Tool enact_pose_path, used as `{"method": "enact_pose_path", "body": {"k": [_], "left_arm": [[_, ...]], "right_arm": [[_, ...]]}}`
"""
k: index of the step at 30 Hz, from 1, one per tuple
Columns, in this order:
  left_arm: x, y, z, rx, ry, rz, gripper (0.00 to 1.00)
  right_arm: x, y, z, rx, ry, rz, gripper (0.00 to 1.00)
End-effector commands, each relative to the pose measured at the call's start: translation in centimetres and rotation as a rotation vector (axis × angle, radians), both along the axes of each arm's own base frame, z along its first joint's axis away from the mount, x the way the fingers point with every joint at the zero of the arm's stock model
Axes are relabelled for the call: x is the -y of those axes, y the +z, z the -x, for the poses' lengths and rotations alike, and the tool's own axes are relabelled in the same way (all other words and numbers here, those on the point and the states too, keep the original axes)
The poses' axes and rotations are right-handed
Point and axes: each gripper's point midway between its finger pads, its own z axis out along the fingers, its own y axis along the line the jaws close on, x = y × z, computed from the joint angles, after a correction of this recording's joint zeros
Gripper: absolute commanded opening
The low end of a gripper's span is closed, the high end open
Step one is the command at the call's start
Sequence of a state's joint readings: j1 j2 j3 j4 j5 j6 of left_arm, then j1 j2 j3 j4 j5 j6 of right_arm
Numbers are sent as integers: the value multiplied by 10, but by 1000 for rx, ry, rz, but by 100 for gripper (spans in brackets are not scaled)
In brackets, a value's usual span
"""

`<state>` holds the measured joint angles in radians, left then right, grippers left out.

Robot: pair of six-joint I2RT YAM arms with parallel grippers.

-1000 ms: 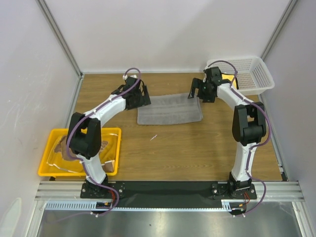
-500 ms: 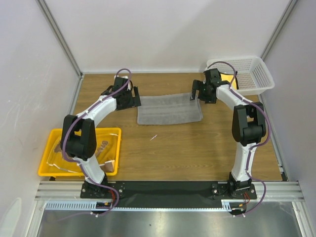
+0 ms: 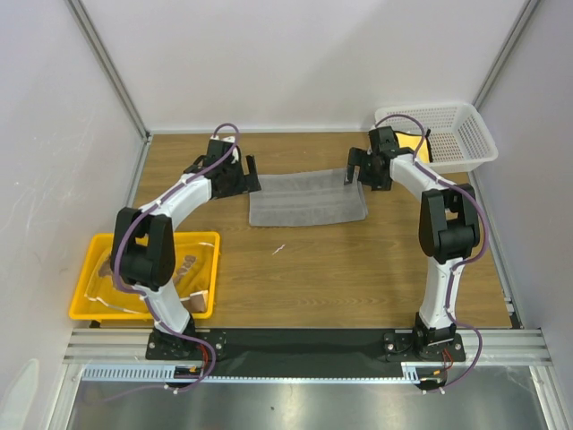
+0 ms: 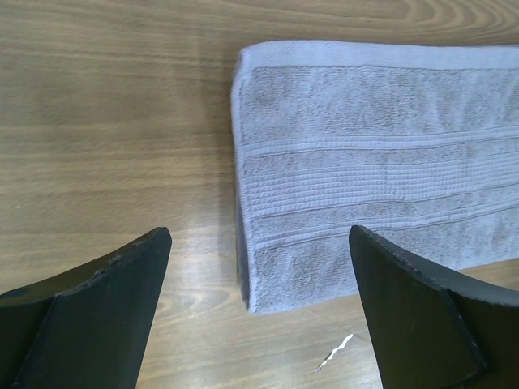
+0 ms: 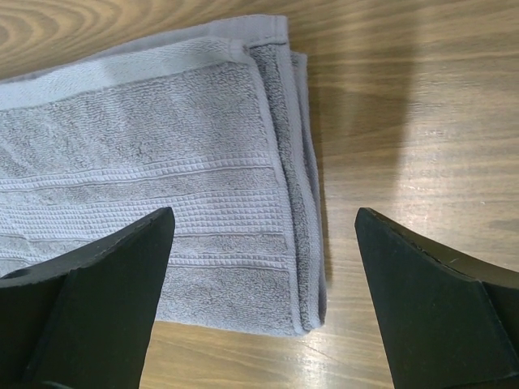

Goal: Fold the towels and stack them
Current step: Fold the towel, then neatly place the folded towel into the bin

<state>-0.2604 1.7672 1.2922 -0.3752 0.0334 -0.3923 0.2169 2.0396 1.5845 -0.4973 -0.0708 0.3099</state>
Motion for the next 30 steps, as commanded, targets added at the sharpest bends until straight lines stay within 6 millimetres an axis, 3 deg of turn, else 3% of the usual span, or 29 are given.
{"method": "enact_pose_path", "body": {"k": [1, 12, 16, 22, 25, 27, 29, 30], "left_arm": [[11, 5, -11, 42, -23, 62, 96], [4, -28, -22, -19, 107, 61, 94], [2, -30, -22, -26, 115, 50, 94], [5, -42, -23, -31, 104, 55, 94], [7, -46, -27, -44, 81, 45, 93], [7, -49, -28, -46, 77, 43, 93], [13, -51, -29, -46, 55, 64, 93], [14, -55, -29, -51, 51, 64, 93]], "right_arm": [[2, 2, -3, 11, -17, 17, 100], [-15, -6, -7, 27, 12, -31, 96], [-18, -13, -3, 44, 40, 16, 96], [-2, -25, -3, 38, -29, 123, 94], [-1, -12, -5, 58, -47, 113, 94], [-4, 8, -12, 112, -25, 92, 94], [-7, 14, -15, 126, -7, 90, 94], [-6, 7, -15, 114, 2, 101, 94]]}}
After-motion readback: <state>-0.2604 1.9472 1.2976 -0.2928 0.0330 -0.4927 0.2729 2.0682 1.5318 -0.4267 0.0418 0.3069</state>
